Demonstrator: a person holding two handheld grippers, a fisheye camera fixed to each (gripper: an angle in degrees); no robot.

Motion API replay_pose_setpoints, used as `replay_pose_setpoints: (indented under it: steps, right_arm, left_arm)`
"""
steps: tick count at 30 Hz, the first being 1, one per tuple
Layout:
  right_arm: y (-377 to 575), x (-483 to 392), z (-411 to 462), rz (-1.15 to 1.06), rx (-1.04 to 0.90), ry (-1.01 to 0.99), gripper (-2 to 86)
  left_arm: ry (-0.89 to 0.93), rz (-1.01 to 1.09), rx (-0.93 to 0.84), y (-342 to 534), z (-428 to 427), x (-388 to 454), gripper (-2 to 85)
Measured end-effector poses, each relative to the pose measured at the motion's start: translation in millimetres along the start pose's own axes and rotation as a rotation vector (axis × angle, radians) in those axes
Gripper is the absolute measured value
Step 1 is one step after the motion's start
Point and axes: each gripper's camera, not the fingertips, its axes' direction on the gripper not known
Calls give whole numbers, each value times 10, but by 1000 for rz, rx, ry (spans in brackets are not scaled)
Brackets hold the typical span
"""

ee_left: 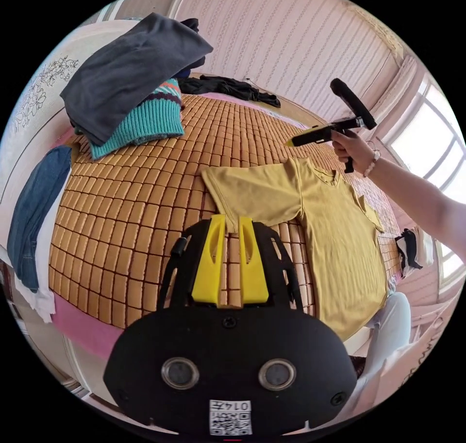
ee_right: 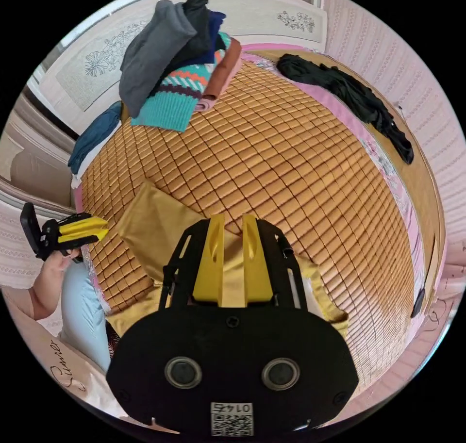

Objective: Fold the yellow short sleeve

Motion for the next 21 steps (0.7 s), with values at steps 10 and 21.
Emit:
replay_pose_setpoints:
  steps: [10, 21]
  right_arm:
    - [170, 588, 478, 296, -58, 102, 26]
    - [245, 695, 322, 294, 13, -47, 26]
  left_arm:
    - [-230, 107, -158, -766, 789, 58, 69]
    - [-202, 57, 7, -628, 485, -216, 63]
